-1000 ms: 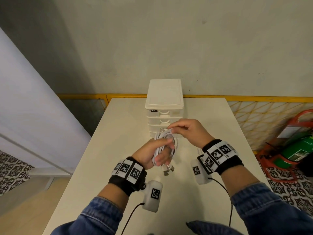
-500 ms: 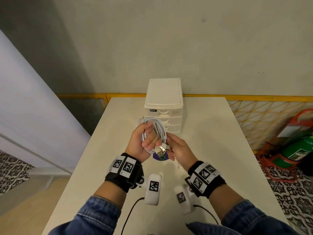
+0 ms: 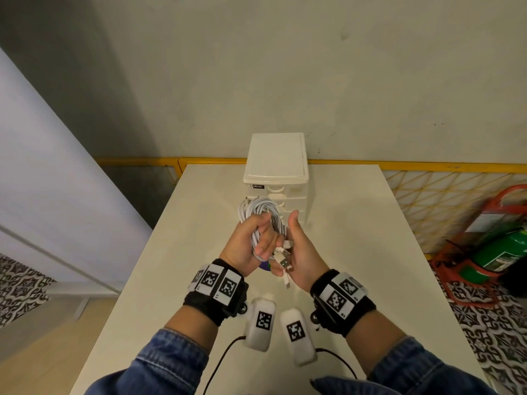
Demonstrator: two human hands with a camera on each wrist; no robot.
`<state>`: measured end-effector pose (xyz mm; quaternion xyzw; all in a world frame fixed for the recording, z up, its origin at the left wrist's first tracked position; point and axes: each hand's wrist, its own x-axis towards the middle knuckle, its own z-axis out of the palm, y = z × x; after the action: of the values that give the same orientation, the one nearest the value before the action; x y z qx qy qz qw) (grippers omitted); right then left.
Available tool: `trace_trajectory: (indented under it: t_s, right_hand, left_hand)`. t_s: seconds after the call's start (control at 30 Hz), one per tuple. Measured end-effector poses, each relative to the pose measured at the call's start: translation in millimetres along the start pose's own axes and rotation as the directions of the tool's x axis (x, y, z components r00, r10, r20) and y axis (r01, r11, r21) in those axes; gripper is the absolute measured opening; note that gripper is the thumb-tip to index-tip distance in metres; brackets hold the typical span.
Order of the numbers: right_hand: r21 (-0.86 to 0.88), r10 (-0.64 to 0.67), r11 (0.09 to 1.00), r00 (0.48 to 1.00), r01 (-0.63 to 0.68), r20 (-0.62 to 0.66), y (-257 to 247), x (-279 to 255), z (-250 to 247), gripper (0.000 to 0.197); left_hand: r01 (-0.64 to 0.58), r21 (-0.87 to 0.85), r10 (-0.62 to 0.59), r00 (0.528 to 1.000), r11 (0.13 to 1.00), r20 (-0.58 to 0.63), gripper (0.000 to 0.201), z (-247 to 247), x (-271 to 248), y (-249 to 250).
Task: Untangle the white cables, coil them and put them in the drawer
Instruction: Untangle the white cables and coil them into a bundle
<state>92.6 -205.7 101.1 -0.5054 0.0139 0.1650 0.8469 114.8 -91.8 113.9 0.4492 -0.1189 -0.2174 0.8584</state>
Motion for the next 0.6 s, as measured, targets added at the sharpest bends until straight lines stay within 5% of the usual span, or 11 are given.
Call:
trace_trajectory:
  t_s: [0.17, 0.4, 0.6]
  right_hand:
    - [-0.024, 0.019, 0.999, 0.992, -0.022, -0.122, -6.1, -3.5, 0.5, 0.059]
    - [-0.225, -0.134, 0.971, 0.957, 0.075, -0.258, -9.6, 0.1, -8.1, 0.051]
    - [-0.334, -0.262, 0.931, 0.910, 0.150, -0.322, -14.3, 5.2, -20.0, 0.039]
  left_hand:
    - [0.008, 0.105, -0.005, 1.000, 0.994, -0.023, 0.046, 4.0, -0.7, -3.7]
    - [-0.007, 0.161, 0.031, 0.988, 0.987, -0.148, 0.043, 3.1, 3.9, -5.3]
    - [0.099, 0.094, -0.072, 0.963, 0.991, -0.259, 0.024, 11.0, 7.3, 0.6]
